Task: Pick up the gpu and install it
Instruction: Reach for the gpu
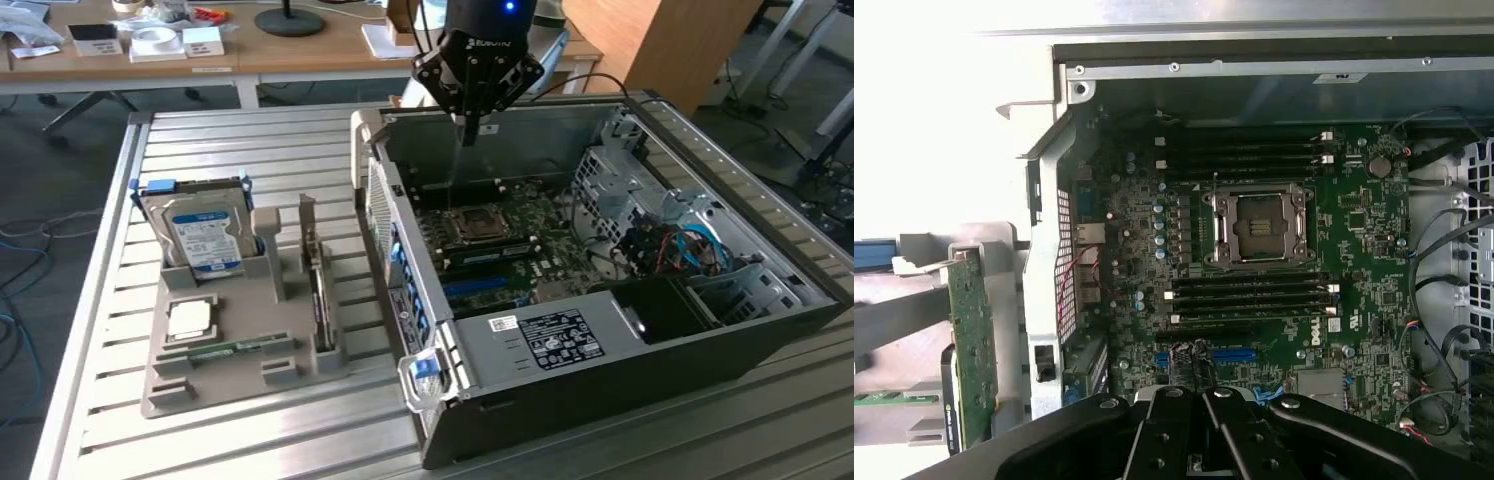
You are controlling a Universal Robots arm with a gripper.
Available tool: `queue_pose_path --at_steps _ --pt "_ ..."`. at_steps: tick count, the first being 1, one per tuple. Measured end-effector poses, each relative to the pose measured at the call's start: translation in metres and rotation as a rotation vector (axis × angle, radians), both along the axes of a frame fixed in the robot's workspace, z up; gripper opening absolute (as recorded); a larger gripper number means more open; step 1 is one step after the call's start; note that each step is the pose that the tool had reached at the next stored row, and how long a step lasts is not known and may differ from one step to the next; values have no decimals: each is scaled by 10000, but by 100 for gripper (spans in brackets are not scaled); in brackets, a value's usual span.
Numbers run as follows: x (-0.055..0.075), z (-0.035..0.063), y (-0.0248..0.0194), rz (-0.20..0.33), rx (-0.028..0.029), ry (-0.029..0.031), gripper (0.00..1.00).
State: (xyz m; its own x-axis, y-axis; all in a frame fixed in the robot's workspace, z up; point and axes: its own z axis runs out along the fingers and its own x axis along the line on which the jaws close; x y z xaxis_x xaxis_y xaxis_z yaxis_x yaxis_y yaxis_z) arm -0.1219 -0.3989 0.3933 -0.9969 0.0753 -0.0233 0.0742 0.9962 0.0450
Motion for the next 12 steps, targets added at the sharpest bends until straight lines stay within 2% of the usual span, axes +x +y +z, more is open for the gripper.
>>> queue_pose_path --at_steps 4,12 --pt "-14 -1 0 -1 2 -2 11" --pt "-159 0 0 1 1 -1 11"
